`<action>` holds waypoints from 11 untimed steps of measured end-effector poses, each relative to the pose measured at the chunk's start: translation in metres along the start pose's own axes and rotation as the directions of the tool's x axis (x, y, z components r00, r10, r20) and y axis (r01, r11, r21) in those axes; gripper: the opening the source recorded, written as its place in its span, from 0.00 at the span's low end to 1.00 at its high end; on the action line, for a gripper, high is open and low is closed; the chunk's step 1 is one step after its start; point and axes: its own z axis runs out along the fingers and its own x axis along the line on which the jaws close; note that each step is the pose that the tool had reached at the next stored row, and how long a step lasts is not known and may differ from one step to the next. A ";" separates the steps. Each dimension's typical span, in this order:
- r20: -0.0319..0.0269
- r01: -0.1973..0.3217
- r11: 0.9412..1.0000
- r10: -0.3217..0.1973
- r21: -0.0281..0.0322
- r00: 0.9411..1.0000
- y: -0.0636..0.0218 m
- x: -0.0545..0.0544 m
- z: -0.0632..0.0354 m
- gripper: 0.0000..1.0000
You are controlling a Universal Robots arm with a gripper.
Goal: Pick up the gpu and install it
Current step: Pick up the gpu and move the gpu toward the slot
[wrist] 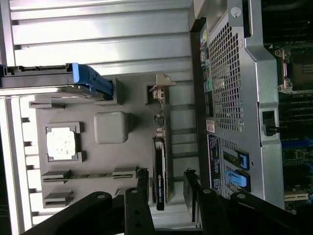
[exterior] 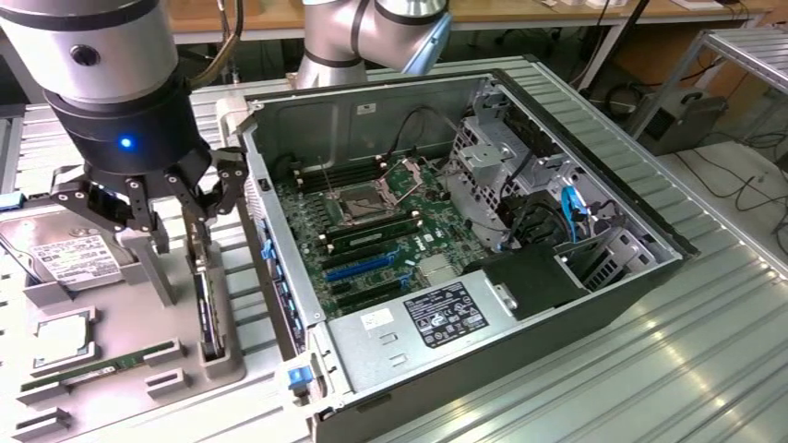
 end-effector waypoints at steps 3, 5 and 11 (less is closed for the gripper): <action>0.000 0.000 1.000 0.000 0.000 1.000 -0.0003 0.000 0.0063 0.42; 0.000 0.000 1.000 0.000 0.000 1.000 -0.0004 0.000 0.0105 0.42; 0.000 0.000 1.000 0.000 0.000 1.000 -0.0012 0.001 0.0237 0.42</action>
